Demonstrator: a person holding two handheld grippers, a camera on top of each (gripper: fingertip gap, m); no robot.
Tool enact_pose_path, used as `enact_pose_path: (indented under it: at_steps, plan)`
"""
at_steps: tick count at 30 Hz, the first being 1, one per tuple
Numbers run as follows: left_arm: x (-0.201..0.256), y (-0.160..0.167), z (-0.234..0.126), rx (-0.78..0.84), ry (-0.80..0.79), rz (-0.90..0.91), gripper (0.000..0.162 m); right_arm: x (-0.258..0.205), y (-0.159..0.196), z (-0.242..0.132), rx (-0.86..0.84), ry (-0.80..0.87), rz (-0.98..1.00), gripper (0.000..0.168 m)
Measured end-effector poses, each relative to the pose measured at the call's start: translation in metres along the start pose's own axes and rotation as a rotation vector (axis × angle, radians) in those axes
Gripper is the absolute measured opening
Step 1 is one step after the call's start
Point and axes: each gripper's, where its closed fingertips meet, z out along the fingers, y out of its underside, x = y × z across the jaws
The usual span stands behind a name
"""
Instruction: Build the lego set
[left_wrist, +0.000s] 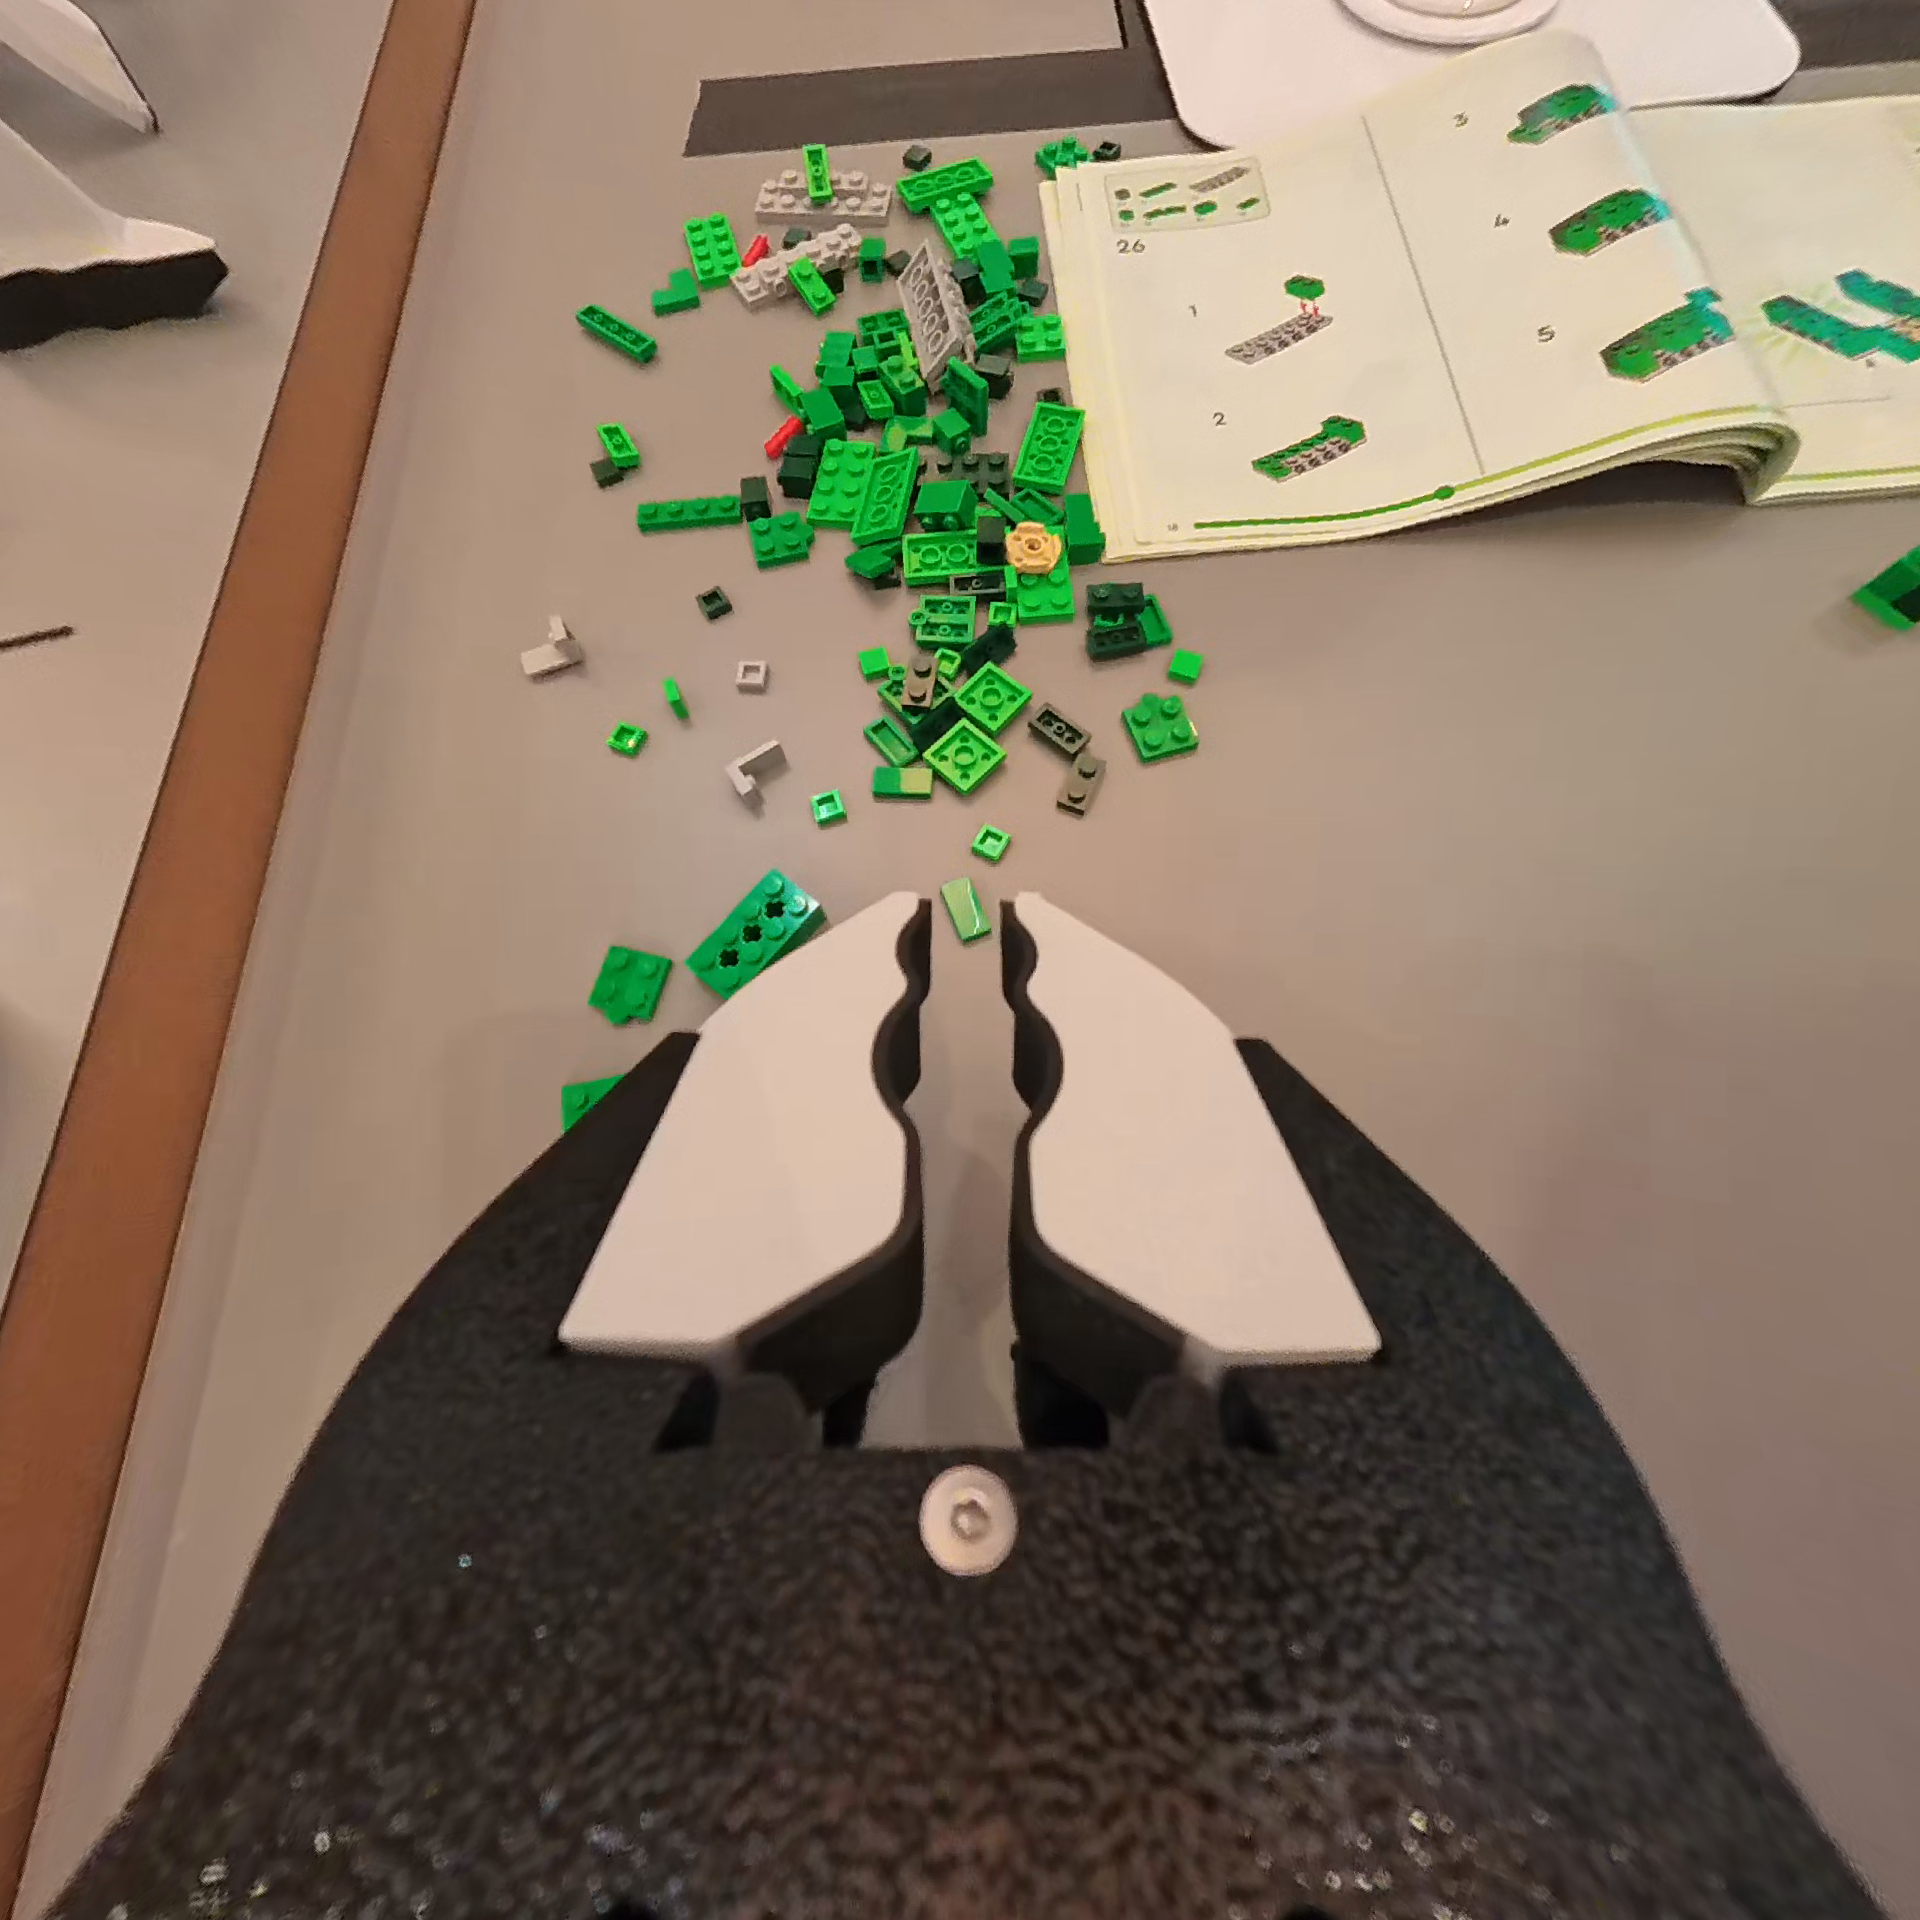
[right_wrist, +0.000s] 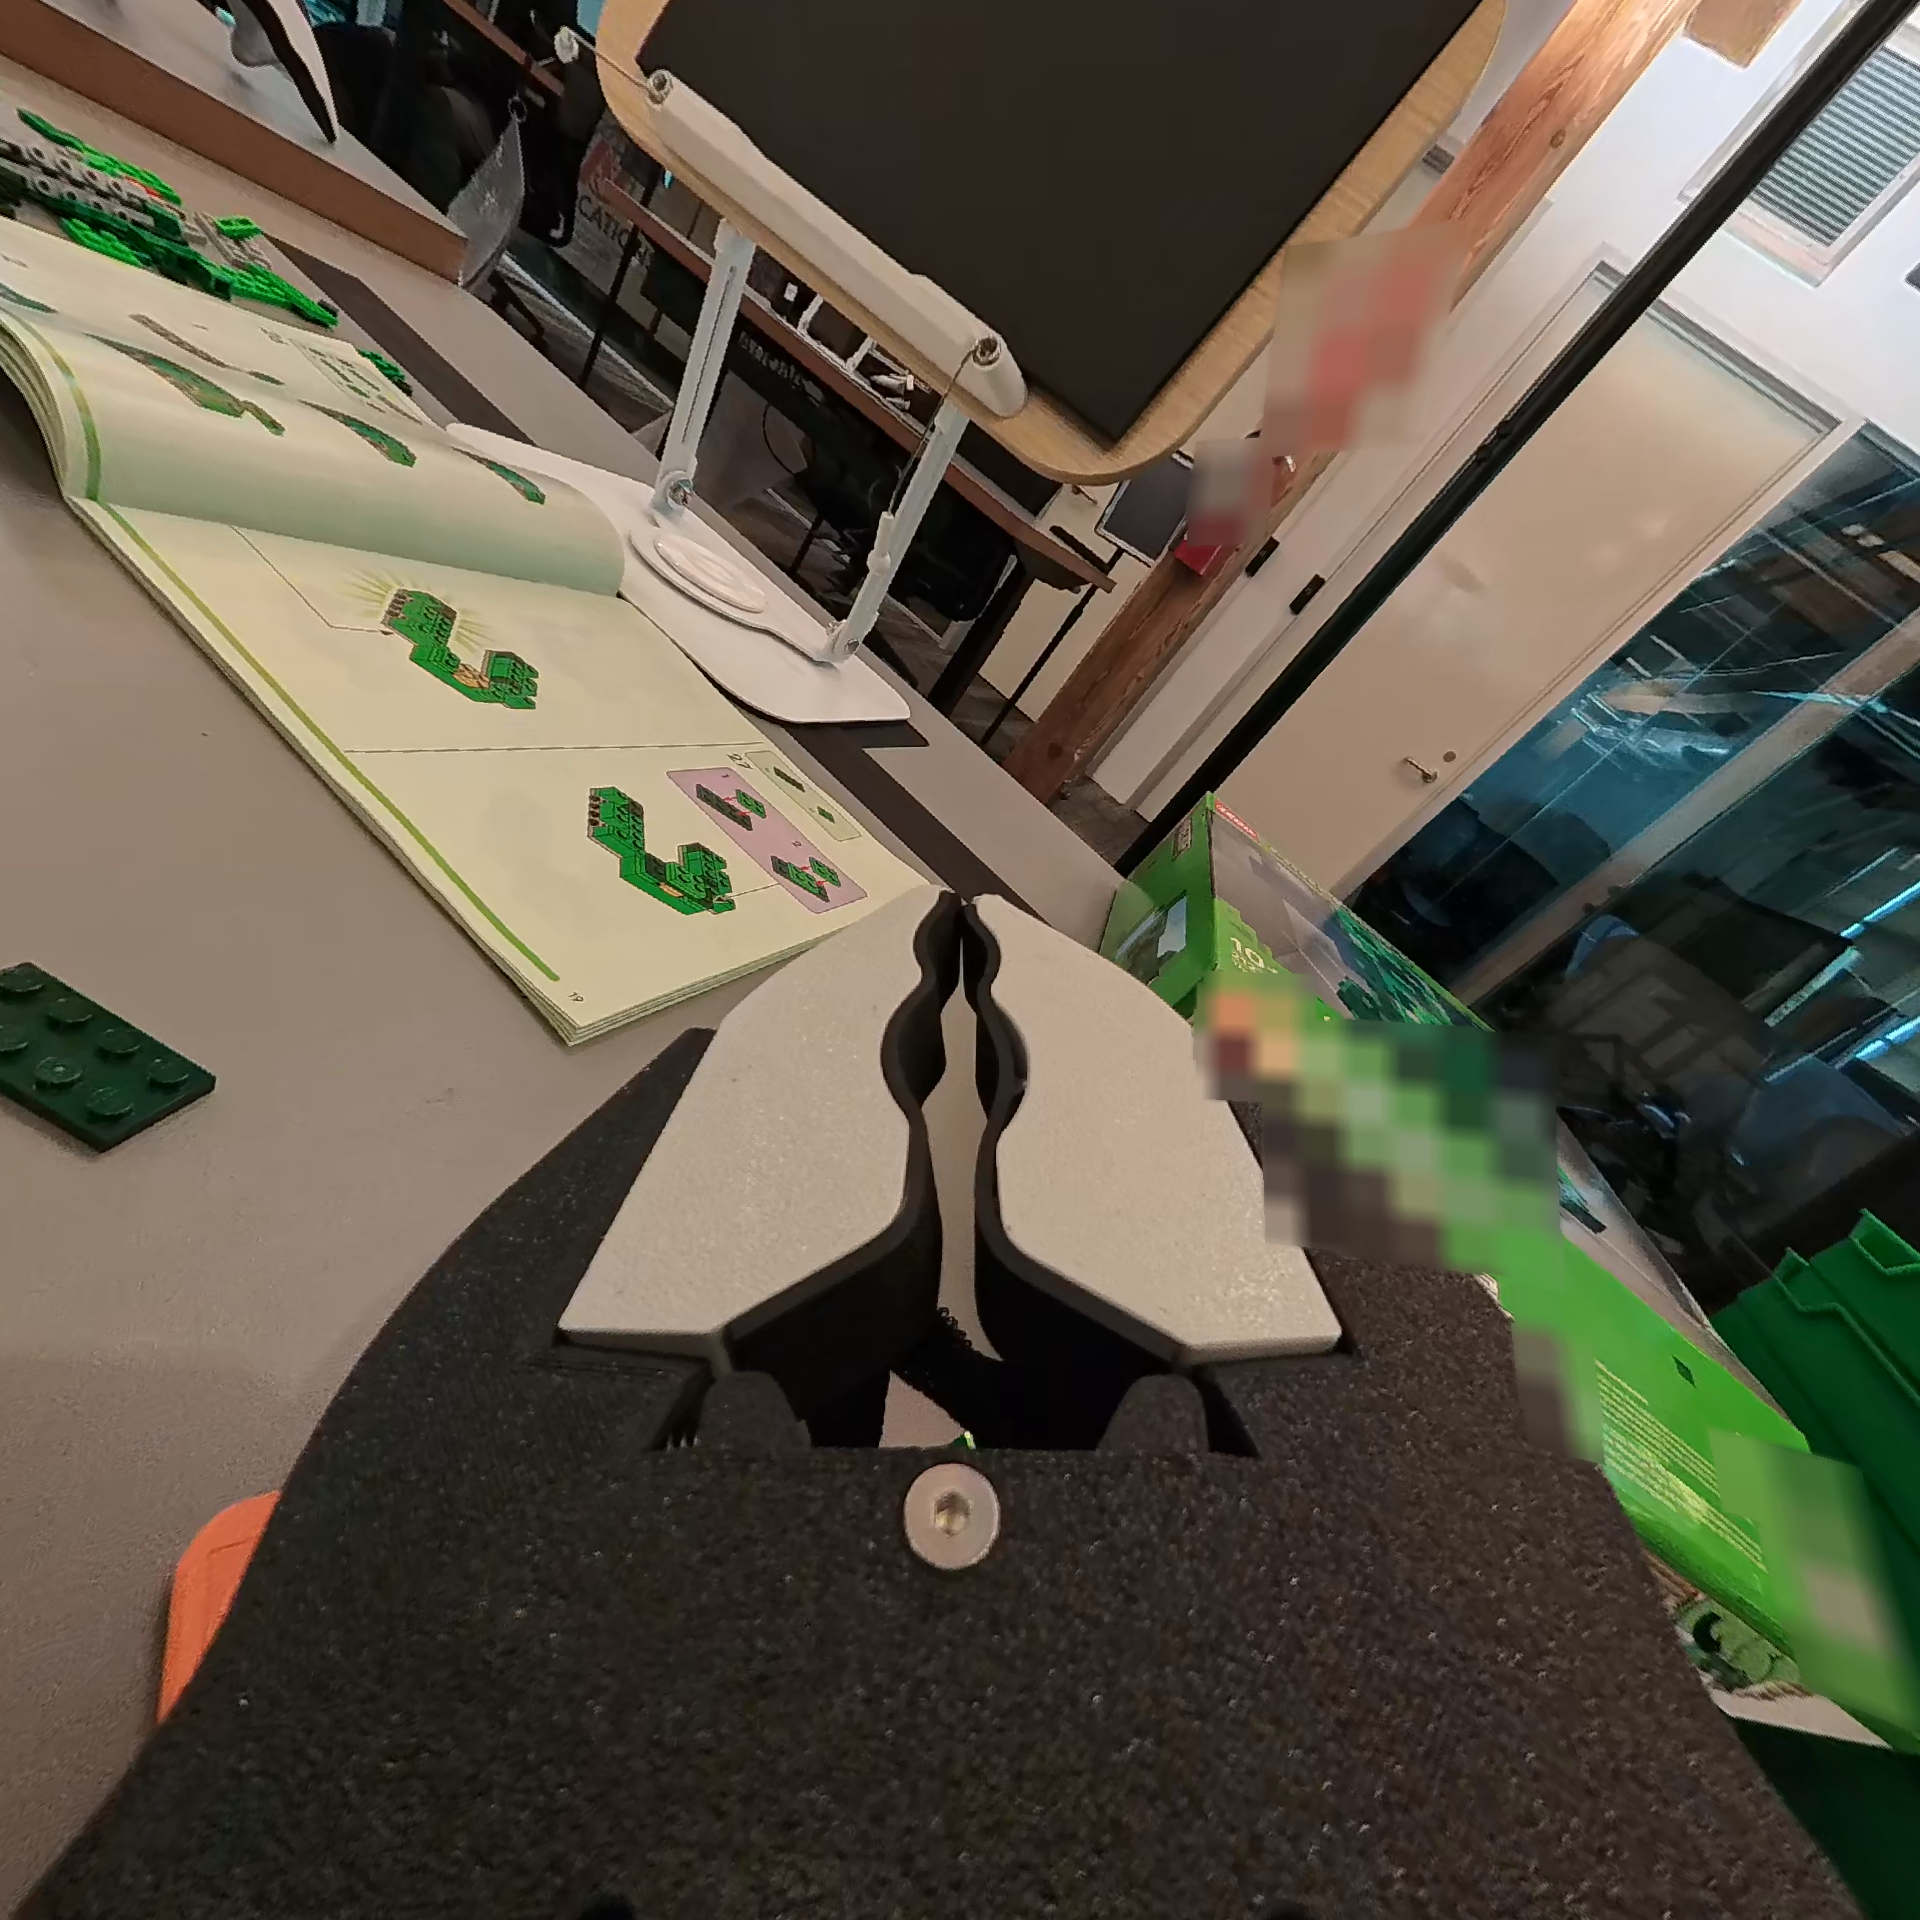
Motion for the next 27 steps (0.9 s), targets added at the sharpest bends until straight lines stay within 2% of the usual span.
enact_pose_path:
  at_steps: [27]
  plan:
    - [0.009, 0.002, 0.010, -0.017, 0.022, 0.003, 0.012, 0.000, 0.000, 0.000, 0.004, -0.003, 0.000, 0.000]
